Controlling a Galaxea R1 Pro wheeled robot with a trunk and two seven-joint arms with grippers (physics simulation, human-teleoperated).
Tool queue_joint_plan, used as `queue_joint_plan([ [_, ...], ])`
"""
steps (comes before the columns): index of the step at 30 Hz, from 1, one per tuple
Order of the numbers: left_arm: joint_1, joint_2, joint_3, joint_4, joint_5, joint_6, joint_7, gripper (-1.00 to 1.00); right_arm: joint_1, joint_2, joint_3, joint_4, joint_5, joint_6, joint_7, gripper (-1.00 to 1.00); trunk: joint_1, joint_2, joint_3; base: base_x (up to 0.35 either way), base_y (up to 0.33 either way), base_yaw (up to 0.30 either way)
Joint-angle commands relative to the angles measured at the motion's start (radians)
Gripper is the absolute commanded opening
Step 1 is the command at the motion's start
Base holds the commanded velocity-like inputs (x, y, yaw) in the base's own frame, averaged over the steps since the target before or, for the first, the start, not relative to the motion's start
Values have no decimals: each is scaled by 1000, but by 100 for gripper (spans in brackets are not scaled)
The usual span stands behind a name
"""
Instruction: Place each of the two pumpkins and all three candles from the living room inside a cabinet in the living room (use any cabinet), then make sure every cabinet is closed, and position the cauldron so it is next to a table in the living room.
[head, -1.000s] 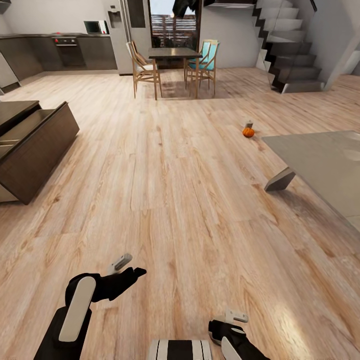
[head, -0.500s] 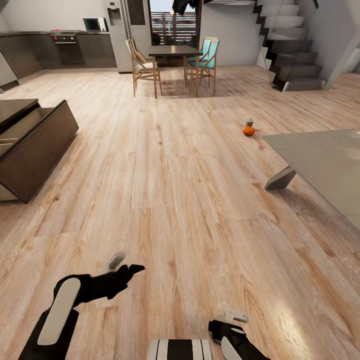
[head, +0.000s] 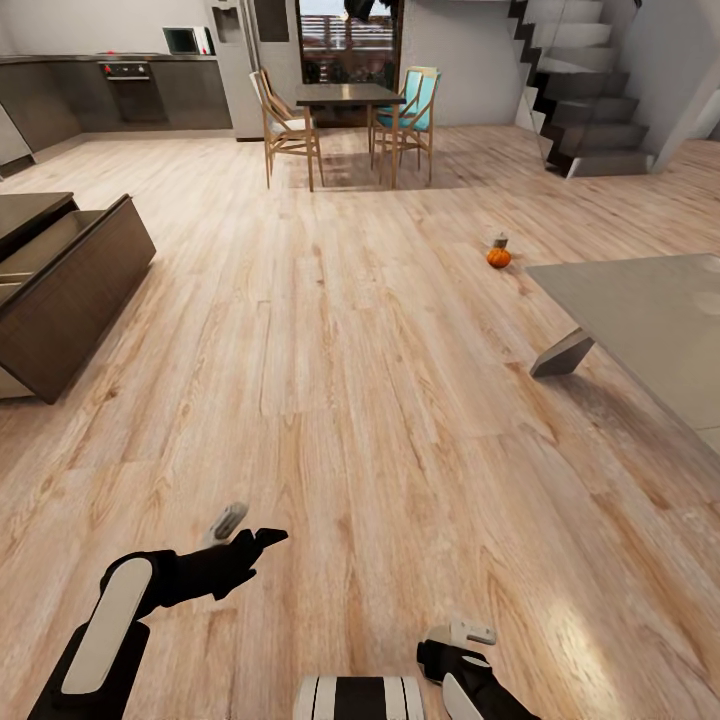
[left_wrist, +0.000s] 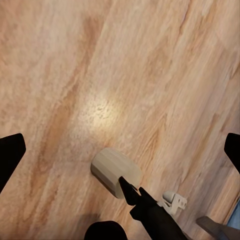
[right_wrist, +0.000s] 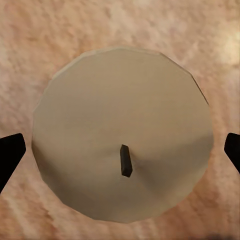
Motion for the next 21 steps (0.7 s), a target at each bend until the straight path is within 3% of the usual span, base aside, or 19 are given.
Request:
queue_joint_plan([
  [1,0,0,1,-1,10,3,10,100,0,-1,7,-2,-7,4,-9,100,0,0,-1,0,0,0],
  [5,0,0,1,-1,11,3,10,100,0,-1,7,-2,-7,4,-9,100,1,-1,-12,0,0,0],
  [21,0,0,1,-1,11,3,10,100,0,-1,6,-2,-7,3,-9,100,1,-1,-12,0,0,0],
])
